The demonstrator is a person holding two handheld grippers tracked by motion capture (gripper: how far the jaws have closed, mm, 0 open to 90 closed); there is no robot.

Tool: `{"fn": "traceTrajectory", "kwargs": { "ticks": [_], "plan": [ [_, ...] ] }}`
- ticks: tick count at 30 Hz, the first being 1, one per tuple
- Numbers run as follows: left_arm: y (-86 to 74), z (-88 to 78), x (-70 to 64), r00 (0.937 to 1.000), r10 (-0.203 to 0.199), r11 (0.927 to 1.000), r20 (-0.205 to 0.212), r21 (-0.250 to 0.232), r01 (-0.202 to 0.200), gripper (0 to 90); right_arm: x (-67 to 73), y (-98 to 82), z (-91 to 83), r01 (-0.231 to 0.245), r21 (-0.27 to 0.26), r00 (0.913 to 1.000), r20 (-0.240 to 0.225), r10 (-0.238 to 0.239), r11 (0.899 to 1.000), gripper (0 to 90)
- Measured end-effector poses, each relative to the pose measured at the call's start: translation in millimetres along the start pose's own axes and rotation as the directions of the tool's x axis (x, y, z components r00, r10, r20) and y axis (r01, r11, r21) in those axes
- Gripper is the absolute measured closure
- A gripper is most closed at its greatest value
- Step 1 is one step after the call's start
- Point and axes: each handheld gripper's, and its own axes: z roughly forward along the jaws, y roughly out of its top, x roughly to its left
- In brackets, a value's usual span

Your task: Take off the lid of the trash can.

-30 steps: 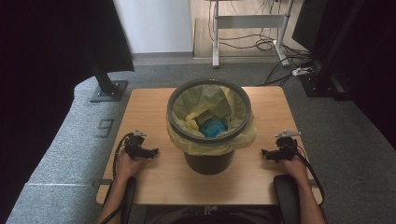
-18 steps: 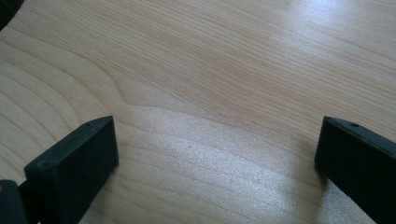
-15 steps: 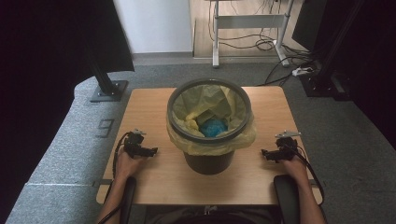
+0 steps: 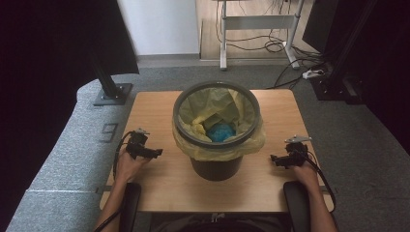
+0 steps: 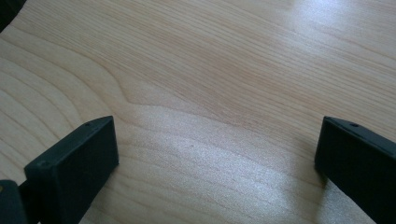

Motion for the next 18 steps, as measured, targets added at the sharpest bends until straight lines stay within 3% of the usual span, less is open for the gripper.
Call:
{"fn": "traceTrajectory", "kwargs": {
  "ticks": [18],
  "plan": [
    [46.0,-42.0,-9.9,0.9979,0.058,0.9973,0.028,-0.048,-0.056,5.5,0.0,0.0,0.0,0.0,0.0,1.0,0.0,0.0,1.0,0.0]
  ]
}}
